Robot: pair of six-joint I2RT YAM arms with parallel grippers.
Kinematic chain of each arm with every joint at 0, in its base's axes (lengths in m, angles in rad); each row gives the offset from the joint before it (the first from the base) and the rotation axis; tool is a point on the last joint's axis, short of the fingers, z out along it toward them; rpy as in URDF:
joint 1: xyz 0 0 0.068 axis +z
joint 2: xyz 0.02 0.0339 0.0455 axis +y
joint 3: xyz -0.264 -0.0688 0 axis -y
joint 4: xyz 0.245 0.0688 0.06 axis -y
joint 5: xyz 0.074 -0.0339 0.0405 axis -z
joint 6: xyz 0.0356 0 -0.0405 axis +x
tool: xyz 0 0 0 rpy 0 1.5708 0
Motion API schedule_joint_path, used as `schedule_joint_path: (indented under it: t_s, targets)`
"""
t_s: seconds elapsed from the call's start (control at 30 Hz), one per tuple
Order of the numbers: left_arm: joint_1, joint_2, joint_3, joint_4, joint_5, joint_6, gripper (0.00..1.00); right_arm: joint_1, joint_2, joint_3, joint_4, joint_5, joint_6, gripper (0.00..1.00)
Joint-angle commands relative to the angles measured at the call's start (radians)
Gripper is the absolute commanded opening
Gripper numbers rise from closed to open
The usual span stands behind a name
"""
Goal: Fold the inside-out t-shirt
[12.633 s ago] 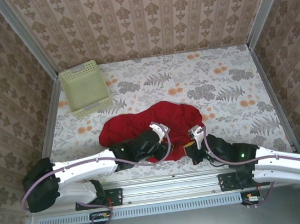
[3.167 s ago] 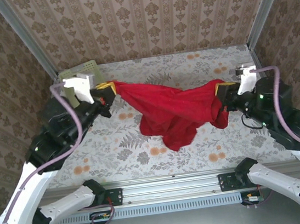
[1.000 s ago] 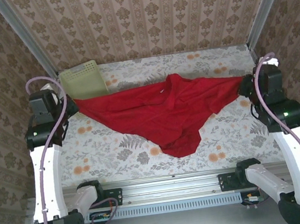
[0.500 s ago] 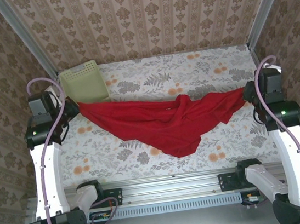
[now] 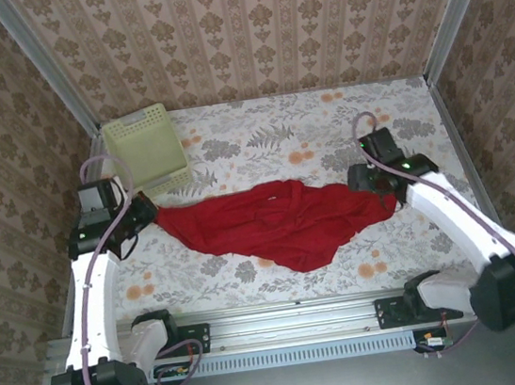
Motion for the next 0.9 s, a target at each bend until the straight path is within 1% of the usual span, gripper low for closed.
schedule_joint_path:
  t_s: [0.0,0.07,0.2,0.33,0.47,0.53,0.57,0.6,0.63,0.67,0.7,0.73,0.8,0.87]
  targets:
    - [0.002,-0.017,-0.025,0.004,-0.078,-0.022,0.0,0.005,0.124,0.03,0.071,-0.015,-0.006,0.71]
    - [0.01,-0.014,-0.049,0.007,-0.097,-0.029,0.0,0.006,0.216,0.044,0.085,-0.01,-0.001,0.71]
    - [0.028,-0.003,-0.097,0.039,-0.088,-0.046,0.0,0.006,0.342,0.077,0.117,-0.019,0.008,0.72]
    - [0.032,0.011,-0.116,0.059,-0.09,-0.056,0.0,0.006,0.435,0.104,0.181,-0.082,0.014,0.72]
    - [0.04,0.014,-0.13,0.068,-0.102,-0.064,0.0,0.005,0.519,0.152,0.201,-0.093,0.018,0.71]
    - [0.049,0.011,-0.135,0.071,-0.1,-0.071,0.0,0.005,0.57,0.182,0.191,-0.094,0.018,0.67]
    - [0.054,0.007,-0.136,0.072,-0.099,-0.074,0.0,0.004,0.597,0.197,0.181,-0.089,0.017,0.62]
    - [0.058,0.001,-0.138,0.075,-0.095,-0.076,0.0,0.0,0.611,0.206,0.178,-0.082,0.019,0.53]
    - [0.063,-0.006,-0.139,0.077,-0.093,-0.077,0.0,-0.007,0.608,0.209,0.17,-0.072,0.027,0.42]
    - [0.07,-0.014,-0.135,0.077,-0.088,-0.077,0.0,-0.018,0.575,0.188,0.182,-0.052,0.038,0.27]
    - [0.076,-0.028,-0.133,0.074,-0.081,-0.077,0.0,-0.033,0.51,0.147,0.218,-0.032,0.045,0.09]
    - [0.084,-0.04,-0.129,0.07,-0.079,-0.077,0.0,-0.053,0.446,0.107,0.247,-0.021,0.053,0.0]
    - [0.101,-0.079,-0.122,0.061,-0.081,-0.078,0.0,-0.106,0.309,0.055,0.269,-0.027,0.052,0.0]
    - [0.115,-0.115,-0.117,0.057,-0.084,-0.082,0.0,-0.134,0.213,0.051,0.237,-0.011,0.035,0.0]
